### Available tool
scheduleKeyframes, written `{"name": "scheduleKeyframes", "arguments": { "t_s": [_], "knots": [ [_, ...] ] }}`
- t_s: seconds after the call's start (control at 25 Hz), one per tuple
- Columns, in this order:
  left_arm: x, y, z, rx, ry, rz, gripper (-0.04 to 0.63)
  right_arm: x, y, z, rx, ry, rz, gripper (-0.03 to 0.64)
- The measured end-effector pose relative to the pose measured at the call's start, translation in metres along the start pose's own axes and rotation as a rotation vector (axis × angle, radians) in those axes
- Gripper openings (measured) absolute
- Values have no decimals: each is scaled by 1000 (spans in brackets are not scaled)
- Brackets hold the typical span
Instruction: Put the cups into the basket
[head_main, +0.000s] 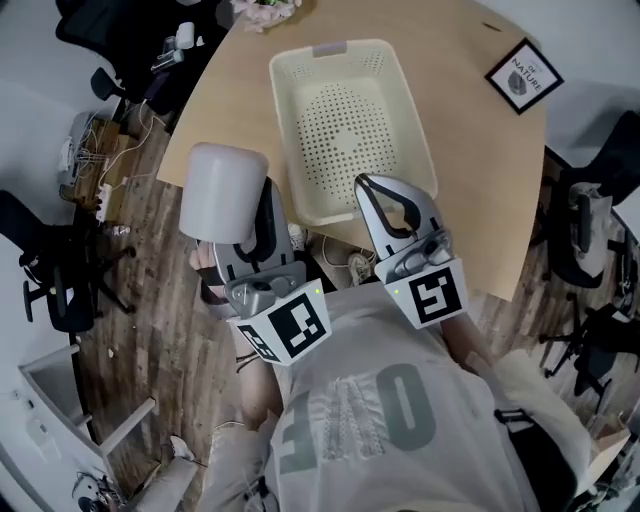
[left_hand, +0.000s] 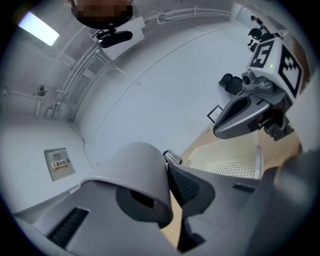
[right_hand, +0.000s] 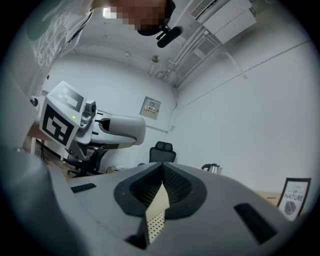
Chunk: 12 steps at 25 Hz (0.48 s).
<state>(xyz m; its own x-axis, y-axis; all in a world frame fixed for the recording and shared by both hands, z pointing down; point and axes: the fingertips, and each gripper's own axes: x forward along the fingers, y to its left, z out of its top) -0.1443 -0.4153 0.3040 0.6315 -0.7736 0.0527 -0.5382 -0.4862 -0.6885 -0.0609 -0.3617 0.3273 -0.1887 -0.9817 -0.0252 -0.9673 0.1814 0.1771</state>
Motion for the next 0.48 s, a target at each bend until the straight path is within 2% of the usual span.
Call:
{"name": "scheduleKeyframes", "arguments": {
  "t_s": [0.24,0.48],
  "knots": [
    [55,0,20,25,-122,-105,57,9,-28,-1,-1,3,-161,-2],
    [92,-27,41,10,-185,-231,57,2,-60,-11,-23,38,-299,-2]
  ]
}}
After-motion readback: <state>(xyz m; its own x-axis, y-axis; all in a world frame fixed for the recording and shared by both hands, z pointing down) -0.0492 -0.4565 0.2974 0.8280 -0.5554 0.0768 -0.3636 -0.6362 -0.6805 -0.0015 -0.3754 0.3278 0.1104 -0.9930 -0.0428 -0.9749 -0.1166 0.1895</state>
